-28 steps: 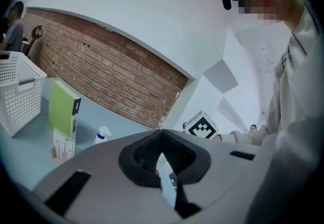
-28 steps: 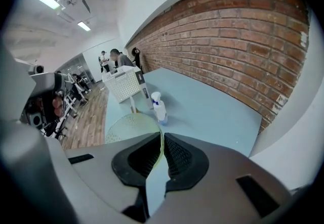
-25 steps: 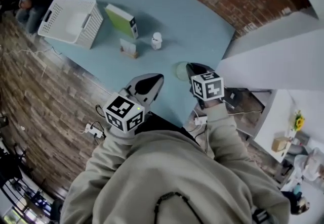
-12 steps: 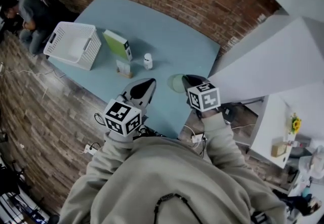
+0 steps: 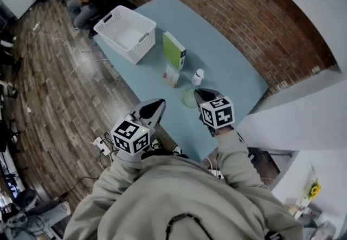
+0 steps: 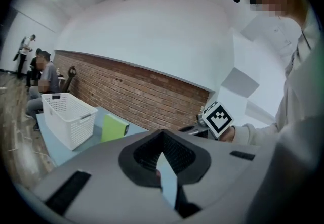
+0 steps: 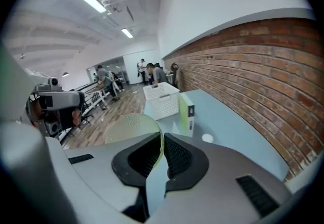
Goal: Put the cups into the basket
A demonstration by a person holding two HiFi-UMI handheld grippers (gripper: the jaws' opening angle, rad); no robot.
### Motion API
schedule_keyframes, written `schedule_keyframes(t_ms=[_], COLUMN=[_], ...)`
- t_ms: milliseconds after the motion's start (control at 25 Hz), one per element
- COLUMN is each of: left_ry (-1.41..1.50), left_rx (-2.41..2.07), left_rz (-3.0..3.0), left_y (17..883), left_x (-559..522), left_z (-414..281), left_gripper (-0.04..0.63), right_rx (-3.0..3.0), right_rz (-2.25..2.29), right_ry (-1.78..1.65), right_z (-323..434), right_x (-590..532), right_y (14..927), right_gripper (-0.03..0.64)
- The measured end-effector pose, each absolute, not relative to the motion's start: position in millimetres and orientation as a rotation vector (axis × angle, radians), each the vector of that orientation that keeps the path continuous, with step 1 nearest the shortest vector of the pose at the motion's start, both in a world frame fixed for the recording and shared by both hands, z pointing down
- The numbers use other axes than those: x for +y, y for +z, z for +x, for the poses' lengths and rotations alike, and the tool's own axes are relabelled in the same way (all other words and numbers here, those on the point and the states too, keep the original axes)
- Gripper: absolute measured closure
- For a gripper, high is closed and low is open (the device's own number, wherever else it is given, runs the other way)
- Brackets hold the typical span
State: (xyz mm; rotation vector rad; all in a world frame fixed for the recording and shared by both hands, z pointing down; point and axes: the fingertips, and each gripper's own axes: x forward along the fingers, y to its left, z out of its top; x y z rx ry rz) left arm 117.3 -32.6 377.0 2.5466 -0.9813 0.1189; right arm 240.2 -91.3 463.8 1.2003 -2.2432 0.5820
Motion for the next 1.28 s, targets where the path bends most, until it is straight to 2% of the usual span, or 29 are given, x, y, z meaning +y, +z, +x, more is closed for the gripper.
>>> schedule_keyframes(t_ms=[200, 440, 1280], left_ry=[0.066, -0.022, -0.079], left_rx=[-1.204, -1.400, -1.308], left_rz=[2.488, 2.389, 2.413], left_y=[363.0, 355.8, 383.4], left_x=[-12.8, 2.0, -34.7], left_z=[26.2, -55.6, -139.1], left_gripper=[0.598, 0.598, 0.598], right_rx=[-2.364, -2.420, -2.329], right_rz=[0.961, 0.796, 0.883], right_ry=[0.519, 0.447, 0.420], right_z=[134.4, 58.2, 7.3], right_x=[-95.5, -91.4, -127.4], right_y=[461.7, 449.5, 450.0], right_gripper=[0.583, 0.583, 0.583])
